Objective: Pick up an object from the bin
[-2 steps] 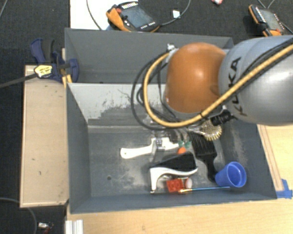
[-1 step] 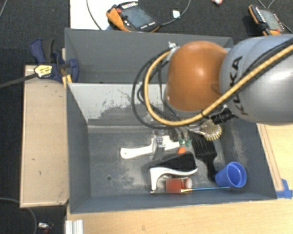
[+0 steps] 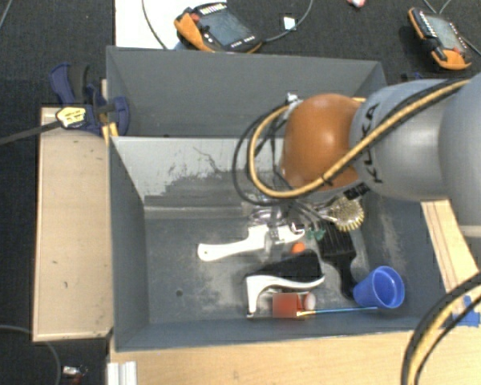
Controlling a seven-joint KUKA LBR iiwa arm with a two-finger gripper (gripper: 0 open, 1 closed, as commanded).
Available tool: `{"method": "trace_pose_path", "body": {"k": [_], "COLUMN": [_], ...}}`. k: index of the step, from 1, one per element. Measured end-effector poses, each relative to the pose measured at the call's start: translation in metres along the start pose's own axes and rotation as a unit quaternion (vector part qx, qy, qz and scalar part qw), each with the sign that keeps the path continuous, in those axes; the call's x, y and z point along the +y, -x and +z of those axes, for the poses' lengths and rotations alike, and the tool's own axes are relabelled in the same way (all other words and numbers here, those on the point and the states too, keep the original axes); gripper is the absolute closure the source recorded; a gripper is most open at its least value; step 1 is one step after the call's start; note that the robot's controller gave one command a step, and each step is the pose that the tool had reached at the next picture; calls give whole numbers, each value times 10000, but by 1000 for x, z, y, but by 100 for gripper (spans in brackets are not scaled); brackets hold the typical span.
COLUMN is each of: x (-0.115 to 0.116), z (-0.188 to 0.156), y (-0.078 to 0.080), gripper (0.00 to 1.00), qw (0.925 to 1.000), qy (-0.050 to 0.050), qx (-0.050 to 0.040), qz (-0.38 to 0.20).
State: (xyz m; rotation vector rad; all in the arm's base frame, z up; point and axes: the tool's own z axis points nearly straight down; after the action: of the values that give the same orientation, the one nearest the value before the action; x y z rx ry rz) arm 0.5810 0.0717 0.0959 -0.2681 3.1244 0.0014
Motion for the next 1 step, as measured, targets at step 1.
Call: {"method": "trace_pose_path", "body": {"k": [1], "x": [-45], "z": [-65], "y": [-3], "gripper": [0], "qw": [9967], "qy": [6], "qx": [-78], "qz": [803]}}
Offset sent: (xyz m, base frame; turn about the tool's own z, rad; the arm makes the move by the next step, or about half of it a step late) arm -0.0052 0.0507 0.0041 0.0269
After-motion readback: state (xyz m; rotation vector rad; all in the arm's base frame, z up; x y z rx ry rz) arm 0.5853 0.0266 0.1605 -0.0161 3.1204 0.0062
